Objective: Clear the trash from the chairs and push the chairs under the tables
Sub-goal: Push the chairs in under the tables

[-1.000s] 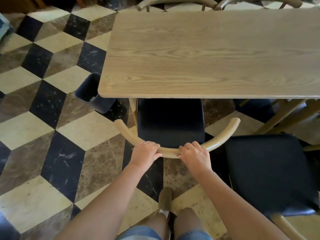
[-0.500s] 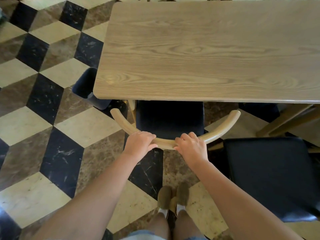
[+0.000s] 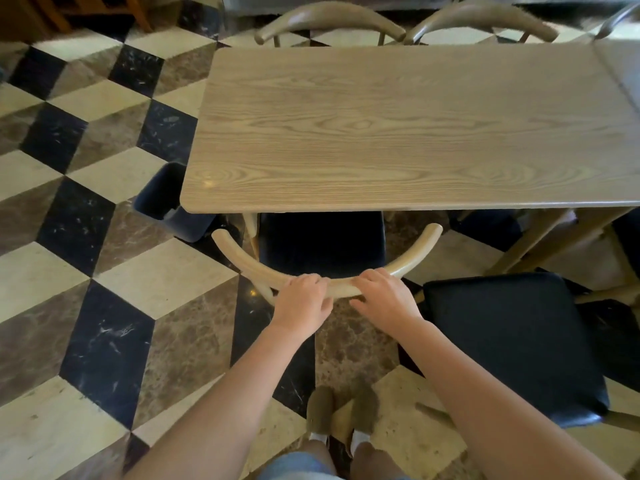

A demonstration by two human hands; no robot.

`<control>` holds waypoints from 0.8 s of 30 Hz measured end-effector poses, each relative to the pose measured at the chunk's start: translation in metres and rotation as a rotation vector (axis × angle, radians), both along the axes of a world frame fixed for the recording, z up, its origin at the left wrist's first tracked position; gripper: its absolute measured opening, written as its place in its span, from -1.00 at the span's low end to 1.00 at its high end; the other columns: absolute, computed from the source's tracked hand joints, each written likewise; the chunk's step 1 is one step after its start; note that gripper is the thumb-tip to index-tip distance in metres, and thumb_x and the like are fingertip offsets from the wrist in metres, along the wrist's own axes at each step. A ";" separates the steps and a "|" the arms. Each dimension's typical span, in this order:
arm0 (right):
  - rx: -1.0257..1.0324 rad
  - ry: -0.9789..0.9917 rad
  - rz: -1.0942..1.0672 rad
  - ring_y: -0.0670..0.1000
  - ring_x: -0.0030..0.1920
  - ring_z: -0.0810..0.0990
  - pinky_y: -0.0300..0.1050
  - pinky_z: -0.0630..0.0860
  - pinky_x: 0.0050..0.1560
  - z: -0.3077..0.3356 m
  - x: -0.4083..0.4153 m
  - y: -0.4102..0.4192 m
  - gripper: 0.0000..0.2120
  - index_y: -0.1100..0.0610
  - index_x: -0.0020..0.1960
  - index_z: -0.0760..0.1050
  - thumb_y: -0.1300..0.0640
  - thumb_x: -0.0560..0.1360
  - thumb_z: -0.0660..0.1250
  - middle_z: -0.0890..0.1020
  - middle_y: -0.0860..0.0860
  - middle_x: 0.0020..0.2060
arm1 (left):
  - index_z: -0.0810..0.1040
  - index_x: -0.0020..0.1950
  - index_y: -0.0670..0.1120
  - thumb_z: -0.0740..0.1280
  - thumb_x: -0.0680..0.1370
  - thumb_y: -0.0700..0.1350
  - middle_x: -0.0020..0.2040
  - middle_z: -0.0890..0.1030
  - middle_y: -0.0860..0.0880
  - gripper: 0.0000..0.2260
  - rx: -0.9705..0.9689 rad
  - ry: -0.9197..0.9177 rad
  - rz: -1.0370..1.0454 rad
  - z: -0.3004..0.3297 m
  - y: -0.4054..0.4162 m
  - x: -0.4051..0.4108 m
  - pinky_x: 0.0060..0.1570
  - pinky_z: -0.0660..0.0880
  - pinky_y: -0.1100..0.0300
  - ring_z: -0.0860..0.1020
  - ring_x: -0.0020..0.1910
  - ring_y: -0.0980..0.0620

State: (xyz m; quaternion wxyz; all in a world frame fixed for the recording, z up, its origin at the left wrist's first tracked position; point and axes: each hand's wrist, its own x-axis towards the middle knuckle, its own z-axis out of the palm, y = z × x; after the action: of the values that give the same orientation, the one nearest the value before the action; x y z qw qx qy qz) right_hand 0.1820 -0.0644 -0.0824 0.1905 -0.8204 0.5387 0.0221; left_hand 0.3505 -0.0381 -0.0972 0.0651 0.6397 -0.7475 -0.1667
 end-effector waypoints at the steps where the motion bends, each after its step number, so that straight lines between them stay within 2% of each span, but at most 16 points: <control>1: -0.010 0.007 -0.006 0.02 0.19 0.45 -0.03 0.42 0.22 0.005 -0.008 0.006 -0.68 0.05 0.26 0.45 0.02 0.53 0.28 0.54 -0.01 0.16 | 0.53 0.20 -0.11 0.30 0.52 -0.02 0.08 0.62 -0.06 -0.70 -0.016 0.033 0.009 0.005 0.005 -0.010 0.16 0.44 0.08 0.56 0.08 -0.03; 4: -0.029 0.037 -0.002 0.02 0.20 0.45 -0.03 0.41 0.22 0.019 -0.038 0.020 -0.68 0.04 0.25 0.46 -0.01 0.53 0.26 0.55 -0.02 0.16 | 0.57 0.09 -0.12 0.29 0.52 -0.02 -0.02 0.63 -0.05 -0.77 -0.052 0.077 -0.006 0.021 0.018 -0.042 0.05 0.48 0.10 0.57 -0.01 -0.03; 12: -0.166 0.056 -0.009 0.00 0.20 0.46 -0.05 0.38 0.24 0.043 -0.135 0.058 -0.70 0.00 0.23 0.47 -0.04 0.54 0.21 0.55 -0.04 0.17 | 0.56 0.14 -0.10 0.25 0.54 -0.01 0.00 0.63 -0.04 -0.75 -0.174 0.027 -0.077 0.044 0.052 -0.136 0.07 0.47 0.09 0.57 0.02 -0.01; 18: -0.190 0.078 0.033 0.04 0.24 0.44 -0.02 0.38 0.24 0.033 -0.261 0.102 -0.64 0.02 0.31 0.40 -0.06 0.56 0.18 0.52 0.00 0.21 | 0.53 0.19 -0.09 0.23 0.55 0.00 0.07 0.62 -0.04 -0.72 -0.223 0.004 0.000 0.035 0.098 -0.261 0.10 0.46 0.08 0.56 0.07 -0.02; 24: -0.169 0.115 0.047 0.06 0.24 0.45 0.01 0.40 0.23 0.018 -0.384 0.166 -0.59 0.02 0.35 0.35 -0.08 0.54 0.20 0.52 0.01 0.23 | 0.43 0.32 -0.07 0.25 0.55 0.01 0.18 0.58 -0.04 -0.64 -0.172 0.014 0.078 0.022 0.177 -0.384 0.18 0.43 0.10 0.52 0.17 0.01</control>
State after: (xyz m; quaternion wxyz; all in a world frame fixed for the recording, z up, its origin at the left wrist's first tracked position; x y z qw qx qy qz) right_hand -0.2019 0.1018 -0.0644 0.0889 -0.8433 0.5293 0.0283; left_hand -0.0337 0.1393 -0.0756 0.1317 0.6590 -0.7332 -0.1038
